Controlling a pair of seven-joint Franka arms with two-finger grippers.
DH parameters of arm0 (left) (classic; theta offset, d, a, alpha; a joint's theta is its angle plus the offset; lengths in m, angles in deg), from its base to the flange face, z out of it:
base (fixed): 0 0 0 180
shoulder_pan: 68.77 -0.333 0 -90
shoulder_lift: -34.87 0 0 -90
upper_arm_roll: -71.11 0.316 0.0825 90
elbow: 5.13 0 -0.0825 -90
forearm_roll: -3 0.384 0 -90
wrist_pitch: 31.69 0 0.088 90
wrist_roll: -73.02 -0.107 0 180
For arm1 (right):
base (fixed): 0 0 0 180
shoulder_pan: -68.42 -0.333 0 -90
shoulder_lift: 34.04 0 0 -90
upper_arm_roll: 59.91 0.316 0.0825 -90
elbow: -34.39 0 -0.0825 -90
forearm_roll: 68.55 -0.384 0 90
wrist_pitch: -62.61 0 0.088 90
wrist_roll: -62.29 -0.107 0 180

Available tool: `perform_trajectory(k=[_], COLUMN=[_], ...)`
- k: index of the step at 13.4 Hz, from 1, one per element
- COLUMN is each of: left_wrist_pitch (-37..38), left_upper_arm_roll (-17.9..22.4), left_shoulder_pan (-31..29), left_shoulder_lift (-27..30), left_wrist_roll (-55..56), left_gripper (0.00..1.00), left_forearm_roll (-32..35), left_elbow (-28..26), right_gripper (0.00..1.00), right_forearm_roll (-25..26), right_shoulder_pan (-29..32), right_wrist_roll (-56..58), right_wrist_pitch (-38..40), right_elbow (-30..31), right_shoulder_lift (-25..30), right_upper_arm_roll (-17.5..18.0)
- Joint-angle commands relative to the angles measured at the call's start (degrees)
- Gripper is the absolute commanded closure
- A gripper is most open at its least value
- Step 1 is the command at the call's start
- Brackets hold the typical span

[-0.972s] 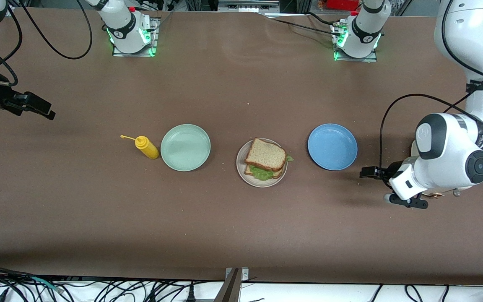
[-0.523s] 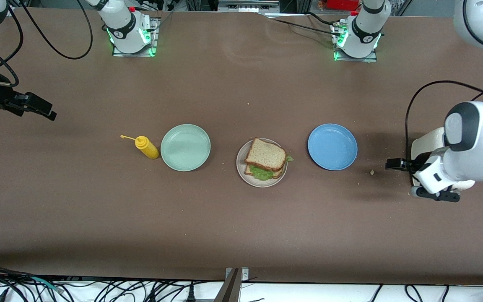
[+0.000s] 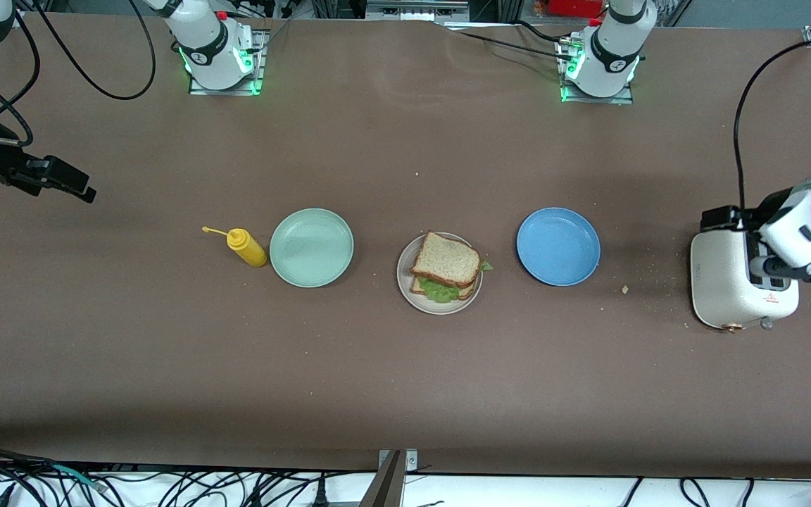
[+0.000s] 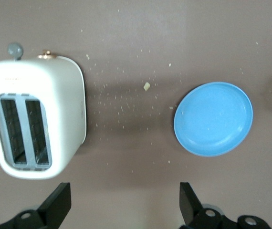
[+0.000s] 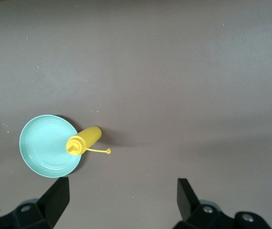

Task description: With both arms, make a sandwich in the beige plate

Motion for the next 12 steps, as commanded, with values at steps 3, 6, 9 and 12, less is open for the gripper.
perform_trajectory(k=[3,6,9,12], left_wrist_pitch=[5.27,6.33,6.24,6.06], left_upper_arm_roll=[-0.39,-0.39,-0.48,-0.57], left_shoulder_pan=[-0.62,-0.44,0.61,1.05], left_shoulder_lift=[9.19,12.18,14.29,15.26], left_wrist_roll=[0.75,2.67,8.49,8.58], left_gripper=[0.00,0.00,0.00,0.00], left_forearm_roll=[0.52,-0.81,-0.72,-0.63], left_elbow=[-2.44,-2.35,-1.92,-1.83], right_gripper=[0.00,0.00,0.00,0.00], right_forearm_roll=[-0.96,-0.96,-0.96,-0.96], right_shoulder_pan=[0.78,0.78,0.78,0.78], right_wrist_roll=[-0.02,-0.02,-0.02,-0.02], right_wrist_pitch=[-0.52,-0.43,-0.43,-0.43], right_elbow=[0.67,0.76,0.76,0.76], right_shoulder_lift=[0.66,0.66,0.66,0.66], right_upper_arm_roll=[0.63,0.63,0.63,0.63])
